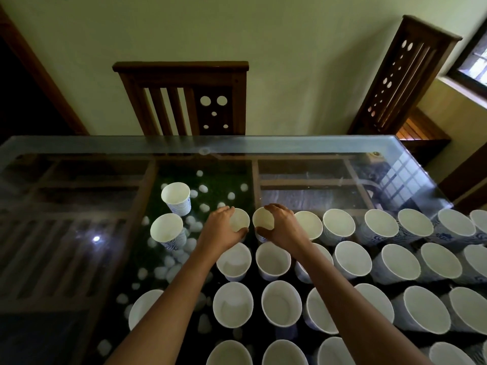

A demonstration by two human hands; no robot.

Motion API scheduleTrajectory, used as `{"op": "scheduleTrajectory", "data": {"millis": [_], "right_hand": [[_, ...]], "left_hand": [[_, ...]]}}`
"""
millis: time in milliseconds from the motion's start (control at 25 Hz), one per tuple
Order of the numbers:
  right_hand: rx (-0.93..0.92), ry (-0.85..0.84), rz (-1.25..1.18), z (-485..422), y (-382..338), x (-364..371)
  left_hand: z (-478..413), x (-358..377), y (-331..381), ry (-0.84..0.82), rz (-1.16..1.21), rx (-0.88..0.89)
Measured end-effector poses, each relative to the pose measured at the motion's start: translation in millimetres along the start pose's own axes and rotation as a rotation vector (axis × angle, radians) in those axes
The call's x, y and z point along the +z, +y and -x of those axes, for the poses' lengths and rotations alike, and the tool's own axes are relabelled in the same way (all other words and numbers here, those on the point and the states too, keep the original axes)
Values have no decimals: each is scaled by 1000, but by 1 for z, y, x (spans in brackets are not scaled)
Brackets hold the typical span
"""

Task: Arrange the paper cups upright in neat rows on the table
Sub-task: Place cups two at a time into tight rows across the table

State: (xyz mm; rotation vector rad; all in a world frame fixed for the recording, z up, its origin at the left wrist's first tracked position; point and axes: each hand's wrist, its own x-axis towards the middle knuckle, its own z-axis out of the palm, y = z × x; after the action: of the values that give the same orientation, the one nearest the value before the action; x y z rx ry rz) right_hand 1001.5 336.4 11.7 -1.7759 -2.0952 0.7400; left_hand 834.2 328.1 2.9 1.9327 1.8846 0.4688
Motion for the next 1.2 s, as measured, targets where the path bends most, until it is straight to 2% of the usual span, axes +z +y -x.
{"op": "scheduleTrajectory", "data": {"millis": [240, 480, 640, 1200], "right_hand": [[-21, 60, 12, 9, 9, -15], [106, 186, 66, 32, 72, -66], [191, 160, 93, 43, 106, -86], [160, 75, 51, 37, 116, -80]], "left_hand": [[-1, 3, 30, 10, -8, 68], [-4, 41, 101, -122, 80, 200], [-8, 59, 122, -164, 48, 168], [-12, 61, 129, -187, -1, 132]]}}
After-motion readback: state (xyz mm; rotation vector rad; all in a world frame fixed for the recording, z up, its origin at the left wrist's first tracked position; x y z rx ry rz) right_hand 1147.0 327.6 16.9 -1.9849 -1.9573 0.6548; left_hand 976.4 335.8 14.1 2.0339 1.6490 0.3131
